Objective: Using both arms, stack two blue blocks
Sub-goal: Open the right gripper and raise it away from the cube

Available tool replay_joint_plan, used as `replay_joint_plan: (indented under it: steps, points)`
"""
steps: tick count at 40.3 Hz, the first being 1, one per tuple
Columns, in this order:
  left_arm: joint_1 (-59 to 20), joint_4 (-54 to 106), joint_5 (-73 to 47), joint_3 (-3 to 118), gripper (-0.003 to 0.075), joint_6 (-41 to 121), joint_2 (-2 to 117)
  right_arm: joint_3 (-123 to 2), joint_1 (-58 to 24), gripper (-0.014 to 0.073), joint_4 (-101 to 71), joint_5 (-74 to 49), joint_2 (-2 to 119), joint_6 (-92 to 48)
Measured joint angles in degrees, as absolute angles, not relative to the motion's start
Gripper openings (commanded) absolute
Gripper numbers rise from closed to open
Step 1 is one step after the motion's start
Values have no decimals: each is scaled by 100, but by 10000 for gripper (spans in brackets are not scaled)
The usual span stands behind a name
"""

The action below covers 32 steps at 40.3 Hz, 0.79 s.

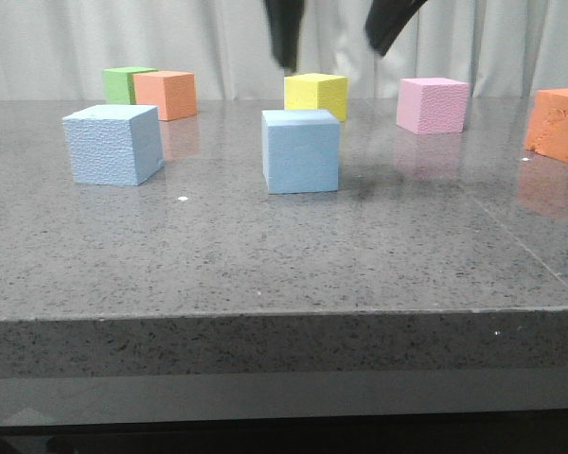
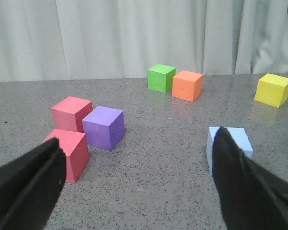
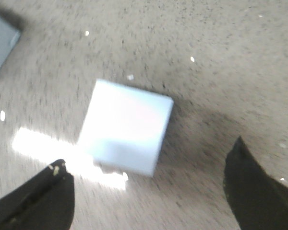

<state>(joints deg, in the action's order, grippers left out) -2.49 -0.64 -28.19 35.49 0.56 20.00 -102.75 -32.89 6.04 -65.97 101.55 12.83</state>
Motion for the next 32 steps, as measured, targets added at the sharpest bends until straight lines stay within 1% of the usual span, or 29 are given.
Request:
replay_joint_plan:
  steps: [6, 15, 22, 32]
  points:
    - [-249, -64, -2819, 3549, 607, 56, 2000, -9451, -2911, 634, 64, -6609, 9288, 171]
    - [-249, -64, -2819, 3549, 607, 56, 2000, -7894, -2414, 634, -574, -5989, 7775, -1080]
    - [-249, -64, -2819, 3549, 607, 56, 2000, -6829, -2404, 634, -681, -5500, 6535, -1406]
    - [-249, -64, -2819, 3549, 607, 56, 2000, -5814, -2404, 634, -679, -4891, 5369, -1443]
